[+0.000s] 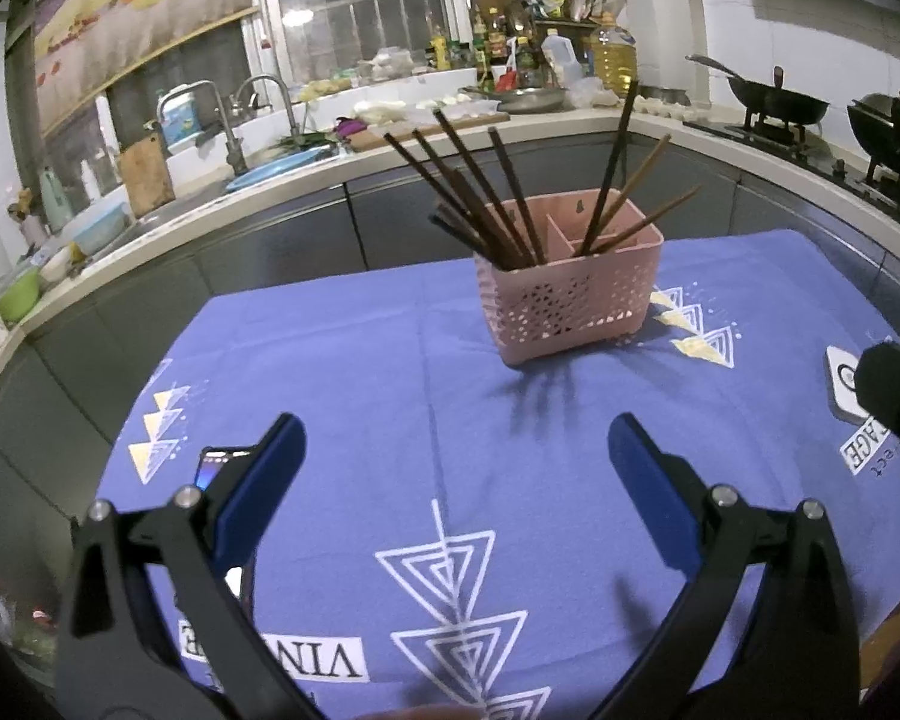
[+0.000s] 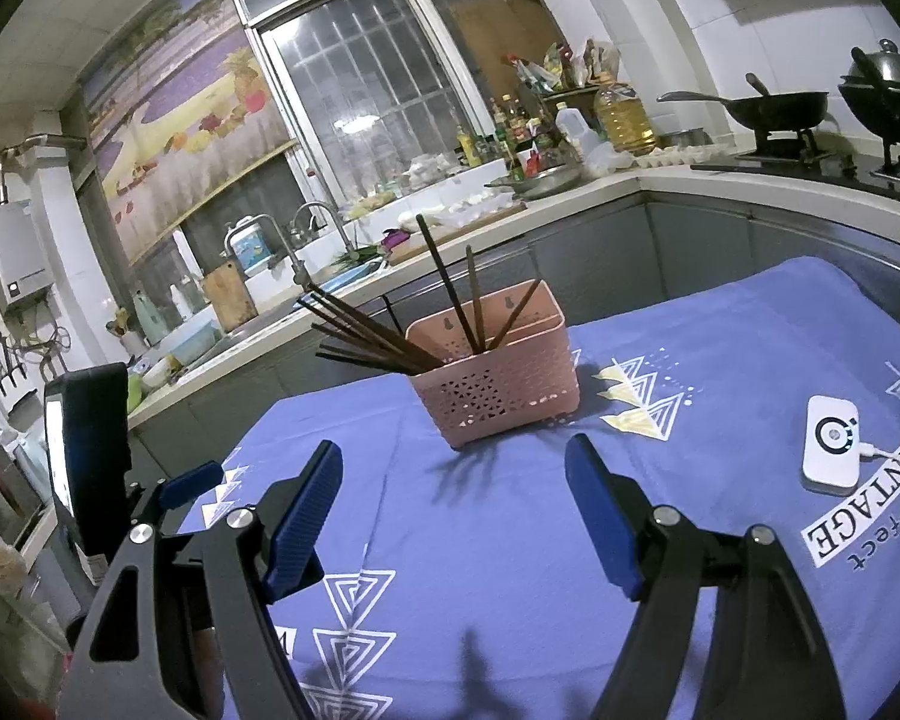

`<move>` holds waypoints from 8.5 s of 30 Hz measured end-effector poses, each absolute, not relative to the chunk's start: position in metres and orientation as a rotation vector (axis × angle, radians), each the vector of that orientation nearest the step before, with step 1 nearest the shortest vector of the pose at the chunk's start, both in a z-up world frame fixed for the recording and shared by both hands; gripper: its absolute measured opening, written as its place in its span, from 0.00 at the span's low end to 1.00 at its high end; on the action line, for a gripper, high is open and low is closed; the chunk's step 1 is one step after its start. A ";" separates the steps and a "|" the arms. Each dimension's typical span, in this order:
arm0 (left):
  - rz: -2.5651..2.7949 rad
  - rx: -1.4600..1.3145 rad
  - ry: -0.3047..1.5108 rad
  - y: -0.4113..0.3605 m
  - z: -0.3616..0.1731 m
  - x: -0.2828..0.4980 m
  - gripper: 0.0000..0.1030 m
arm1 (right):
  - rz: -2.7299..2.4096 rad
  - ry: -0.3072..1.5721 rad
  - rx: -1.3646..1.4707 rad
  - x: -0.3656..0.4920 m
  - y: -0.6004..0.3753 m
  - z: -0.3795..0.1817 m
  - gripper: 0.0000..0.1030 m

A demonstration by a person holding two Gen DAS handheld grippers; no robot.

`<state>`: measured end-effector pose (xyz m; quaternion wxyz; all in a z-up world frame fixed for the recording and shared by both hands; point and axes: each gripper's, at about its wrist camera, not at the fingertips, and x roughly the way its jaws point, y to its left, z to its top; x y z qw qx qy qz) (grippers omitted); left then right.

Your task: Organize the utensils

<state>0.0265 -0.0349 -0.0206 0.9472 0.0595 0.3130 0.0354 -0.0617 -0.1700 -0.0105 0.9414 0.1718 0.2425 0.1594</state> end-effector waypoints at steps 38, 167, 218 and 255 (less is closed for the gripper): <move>0.039 0.121 0.681 -0.037 -0.029 0.046 0.94 | 0.323 0.507 0.322 -0.028 -0.187 -0.006 0.74; 0.056 0.092 0.703 -0.041 -0.027 0.036 0.94 | 0.355 0.516 0.370 -0.022 -0.206 -0.019 0.73; 0.038 0.092 0.747 -0.047 -0.040 0.039 0.94 | 0.357 0.519 0.373 -0.022 -0.206 -0.017 0.73; 0.011 0.086 0.754 -0.047 -0.038 0.041 0.94 | 0.364 0.509 0.356 -0.030 -0.195 -0.022 0.73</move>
